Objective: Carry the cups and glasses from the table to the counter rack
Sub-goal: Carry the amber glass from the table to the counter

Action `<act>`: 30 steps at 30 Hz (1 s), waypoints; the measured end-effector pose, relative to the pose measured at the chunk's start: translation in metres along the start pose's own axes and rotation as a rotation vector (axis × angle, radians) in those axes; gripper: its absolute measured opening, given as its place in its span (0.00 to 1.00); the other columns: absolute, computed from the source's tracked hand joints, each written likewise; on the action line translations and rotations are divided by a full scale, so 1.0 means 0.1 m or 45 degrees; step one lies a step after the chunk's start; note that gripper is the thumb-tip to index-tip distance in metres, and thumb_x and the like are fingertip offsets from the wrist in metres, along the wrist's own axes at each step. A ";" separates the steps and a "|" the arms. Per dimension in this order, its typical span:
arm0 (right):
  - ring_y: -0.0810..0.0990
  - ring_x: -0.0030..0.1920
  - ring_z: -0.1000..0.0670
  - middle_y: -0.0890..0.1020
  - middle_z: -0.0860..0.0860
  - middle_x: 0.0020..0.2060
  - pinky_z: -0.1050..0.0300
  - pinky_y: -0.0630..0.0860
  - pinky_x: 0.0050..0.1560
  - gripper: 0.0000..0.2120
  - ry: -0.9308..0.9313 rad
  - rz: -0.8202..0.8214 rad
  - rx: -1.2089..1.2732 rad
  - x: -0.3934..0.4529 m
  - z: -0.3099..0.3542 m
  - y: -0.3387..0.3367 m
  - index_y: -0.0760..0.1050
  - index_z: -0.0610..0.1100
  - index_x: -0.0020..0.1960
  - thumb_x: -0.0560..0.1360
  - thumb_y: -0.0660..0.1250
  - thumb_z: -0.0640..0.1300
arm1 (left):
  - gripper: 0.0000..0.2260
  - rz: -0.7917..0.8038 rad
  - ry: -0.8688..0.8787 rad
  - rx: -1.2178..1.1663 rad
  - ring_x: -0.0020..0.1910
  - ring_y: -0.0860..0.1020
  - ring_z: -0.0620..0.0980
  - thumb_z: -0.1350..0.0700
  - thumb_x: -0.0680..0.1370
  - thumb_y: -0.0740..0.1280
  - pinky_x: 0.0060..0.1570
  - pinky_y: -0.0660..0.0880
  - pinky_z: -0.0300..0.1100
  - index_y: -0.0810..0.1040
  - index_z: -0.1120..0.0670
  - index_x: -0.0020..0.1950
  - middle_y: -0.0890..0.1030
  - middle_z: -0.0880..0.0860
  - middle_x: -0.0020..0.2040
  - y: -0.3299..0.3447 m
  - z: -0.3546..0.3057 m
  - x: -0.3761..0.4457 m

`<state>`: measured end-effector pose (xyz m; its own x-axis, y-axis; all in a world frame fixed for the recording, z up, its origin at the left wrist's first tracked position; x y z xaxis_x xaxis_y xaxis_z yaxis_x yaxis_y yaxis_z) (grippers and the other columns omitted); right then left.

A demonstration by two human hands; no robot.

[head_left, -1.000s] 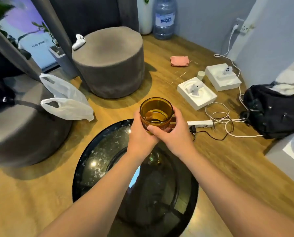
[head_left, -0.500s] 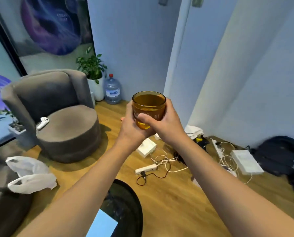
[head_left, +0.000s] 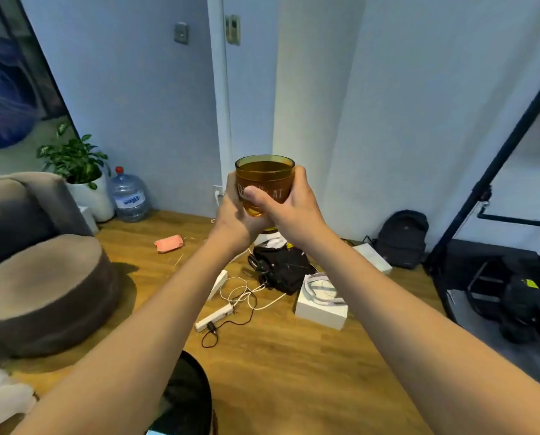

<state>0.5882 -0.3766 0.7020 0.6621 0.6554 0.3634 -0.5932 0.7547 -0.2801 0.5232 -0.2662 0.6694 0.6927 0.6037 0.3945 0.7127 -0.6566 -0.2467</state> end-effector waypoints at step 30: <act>0.77 0.60 0.61 0.77 0.60 0.60 0.63 0.79 0.55 0.39 0.269 -1.071 -0.398 -2.37 -0.32 -3.89 0.63 0.53 0.69 0.66 0.76 0.65 | 0.29 1.152 0.405 -0.577 0.59 0.77 0.33 0.52 0.72 0.80 0.53 0.74 0.25 0.67 0.35 0.64 0.78 0.29 0.57 4.26 -1.81 -1.26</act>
<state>0.6770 -0.8250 0.6960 0.9074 -0.1439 0.3948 0.2515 0.9387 -0.2359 0.7196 -0.7040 0.6749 0.8373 -0.2972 0.4588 -0.2070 -0.9492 -0.2372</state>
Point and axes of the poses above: each hand's wrist, its own x-axis towards the middle knuckle, its own y-axis out of the palm, z = x × y, the point moved 6 cm from there along x, towards the middle knuckle
